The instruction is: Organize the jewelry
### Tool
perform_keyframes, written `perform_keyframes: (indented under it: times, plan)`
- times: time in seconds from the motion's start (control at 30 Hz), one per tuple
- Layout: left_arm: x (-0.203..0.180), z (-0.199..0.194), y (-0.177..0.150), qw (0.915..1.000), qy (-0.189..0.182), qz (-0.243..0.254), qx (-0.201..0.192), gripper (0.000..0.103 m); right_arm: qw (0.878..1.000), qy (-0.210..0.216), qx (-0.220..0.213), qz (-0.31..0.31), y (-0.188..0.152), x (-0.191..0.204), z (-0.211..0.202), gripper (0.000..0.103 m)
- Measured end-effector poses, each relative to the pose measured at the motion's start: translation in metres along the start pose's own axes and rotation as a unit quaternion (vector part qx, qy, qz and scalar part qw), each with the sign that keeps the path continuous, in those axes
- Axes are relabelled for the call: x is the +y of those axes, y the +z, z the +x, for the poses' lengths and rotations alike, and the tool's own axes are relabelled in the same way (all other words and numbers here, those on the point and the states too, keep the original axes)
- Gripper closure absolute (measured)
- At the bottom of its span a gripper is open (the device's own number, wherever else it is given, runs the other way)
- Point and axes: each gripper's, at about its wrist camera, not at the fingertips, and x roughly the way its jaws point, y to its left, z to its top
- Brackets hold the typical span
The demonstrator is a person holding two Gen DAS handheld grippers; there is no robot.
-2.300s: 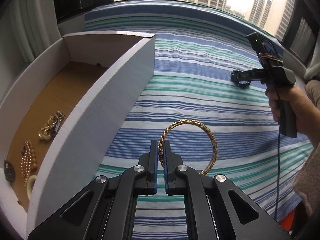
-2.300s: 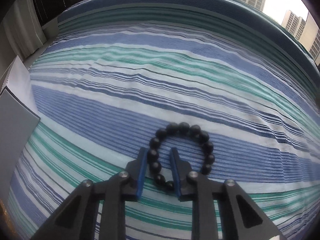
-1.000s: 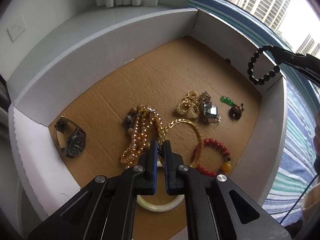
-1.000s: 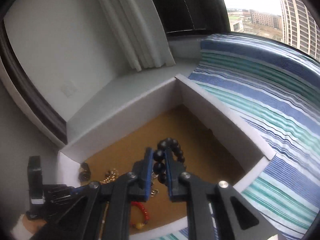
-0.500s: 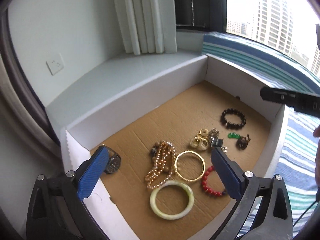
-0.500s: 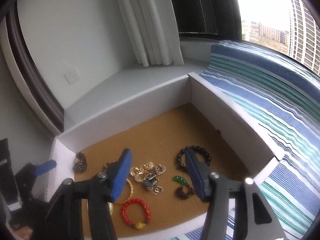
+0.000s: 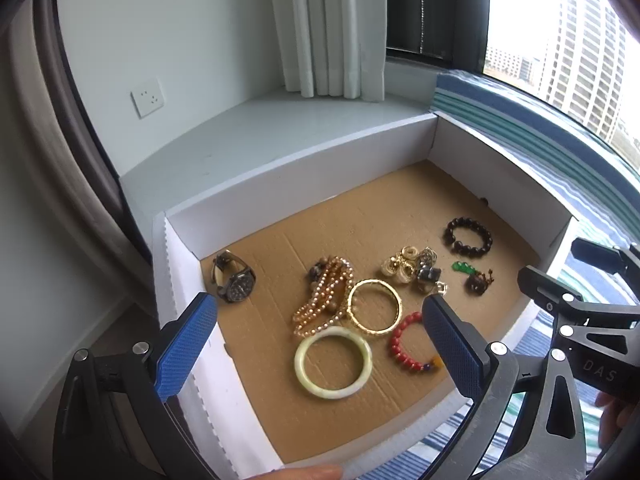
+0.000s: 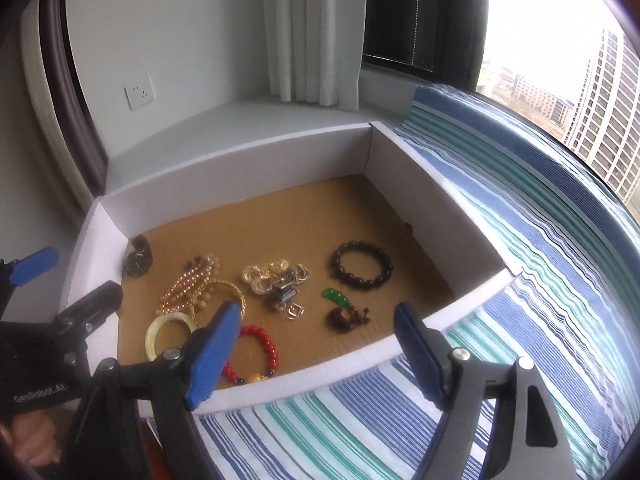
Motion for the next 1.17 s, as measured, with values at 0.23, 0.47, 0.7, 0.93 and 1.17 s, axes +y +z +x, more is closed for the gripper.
perform_keyframes:
  times: [0.23, 0.47, 0.7, 0.93, 1.17]
  plan:
    - [0.006, -0.001, -0.002, 0.9998, -0.010, -0.013, 0.014, 0.001, 1.000, -0.011, 0.011, -0.008, 0.002, 0.008, 0.000, 0.023]
    - [0.007, 0.000, -0.003, 0.9993, -0.020, -0.019, 0.024, 0.001, 0.999, -0.015, 0.022, -0.017, 0.000, 0.015, 0.001, 0.023]
    - [0.006, 0.001, -0.004, 0.9994, -0.017, -0.014, 0.025, 0.001, 1.000, -0.018, 0.021, -0.011, -0.002, 0.016, 0.003, 0.023]
    - [0.004, 0.003, -0.007, 0.9989, -0.027, -0.014, 0.037, 0.001, 1.000, -0.020, 0.019, -0.006, -0.003, 0.015, 0.003, 0.023]
    - [0.004, 0.001, -0.012, 0.9992, -0.023, -0.011, 0.033, 0.001, 1.000, -0.019, 0.015, -0.002, -0.005, 0.012, -0.001, 0.023]
